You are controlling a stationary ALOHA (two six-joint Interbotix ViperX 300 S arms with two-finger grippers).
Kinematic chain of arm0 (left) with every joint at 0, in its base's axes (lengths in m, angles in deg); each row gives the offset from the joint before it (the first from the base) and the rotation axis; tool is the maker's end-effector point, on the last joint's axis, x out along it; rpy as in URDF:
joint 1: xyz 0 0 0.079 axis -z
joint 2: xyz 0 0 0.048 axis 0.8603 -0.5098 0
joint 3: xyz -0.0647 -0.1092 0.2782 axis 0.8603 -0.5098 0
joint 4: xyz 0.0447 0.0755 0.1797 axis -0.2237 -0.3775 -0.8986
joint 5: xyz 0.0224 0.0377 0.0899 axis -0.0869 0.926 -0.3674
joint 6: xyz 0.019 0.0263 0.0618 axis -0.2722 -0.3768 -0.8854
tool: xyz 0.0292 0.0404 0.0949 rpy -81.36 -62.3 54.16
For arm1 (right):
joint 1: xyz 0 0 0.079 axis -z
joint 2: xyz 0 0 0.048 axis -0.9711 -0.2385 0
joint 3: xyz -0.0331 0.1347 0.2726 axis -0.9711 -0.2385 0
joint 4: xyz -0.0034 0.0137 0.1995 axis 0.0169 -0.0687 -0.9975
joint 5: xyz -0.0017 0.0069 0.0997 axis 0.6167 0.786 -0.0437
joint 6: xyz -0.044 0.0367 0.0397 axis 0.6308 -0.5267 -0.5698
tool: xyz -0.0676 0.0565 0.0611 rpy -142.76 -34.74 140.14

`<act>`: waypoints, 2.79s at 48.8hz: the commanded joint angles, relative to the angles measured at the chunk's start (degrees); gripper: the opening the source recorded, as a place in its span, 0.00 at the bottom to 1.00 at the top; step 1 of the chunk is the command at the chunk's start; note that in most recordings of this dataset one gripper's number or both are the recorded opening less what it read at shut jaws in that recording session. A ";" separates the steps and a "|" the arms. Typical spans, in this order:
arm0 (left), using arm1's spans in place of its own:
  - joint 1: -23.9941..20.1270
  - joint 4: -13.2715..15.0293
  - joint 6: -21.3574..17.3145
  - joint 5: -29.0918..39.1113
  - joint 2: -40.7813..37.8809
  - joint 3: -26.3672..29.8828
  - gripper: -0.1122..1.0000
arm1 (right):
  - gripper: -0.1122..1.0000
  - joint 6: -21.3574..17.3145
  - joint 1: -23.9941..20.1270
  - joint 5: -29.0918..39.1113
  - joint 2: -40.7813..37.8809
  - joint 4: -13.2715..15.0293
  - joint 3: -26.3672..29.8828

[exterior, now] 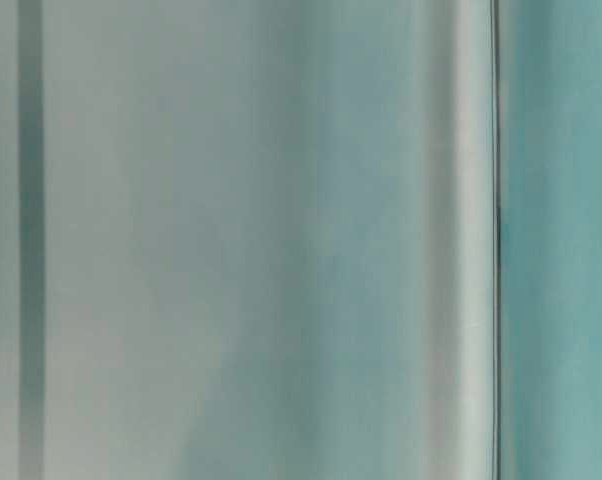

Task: Insert the USB using both arms.
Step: 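Move both grippers toward the USB cable ends on the table, then close left gripper on female USB socket, right on male plug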

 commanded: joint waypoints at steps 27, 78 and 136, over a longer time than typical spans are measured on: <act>1.32 -0.18 1.32 20.04 -7.82 3.78 0.10 | 0.10 -11.07 -5.62 23.99 -3.34 0.18 3.78; 2.81 -0.26 4.92 13.97 -34.54 3.60 0.70 | 0.10 -25.22 -8.88 31.38 -37.18 0.18 8.17; 4.04 -0.26 4.92 12.48 -40.25 5.89 0.82 | 0.66 -24.87 -8.96 30.67 -47.81 3.69 10.28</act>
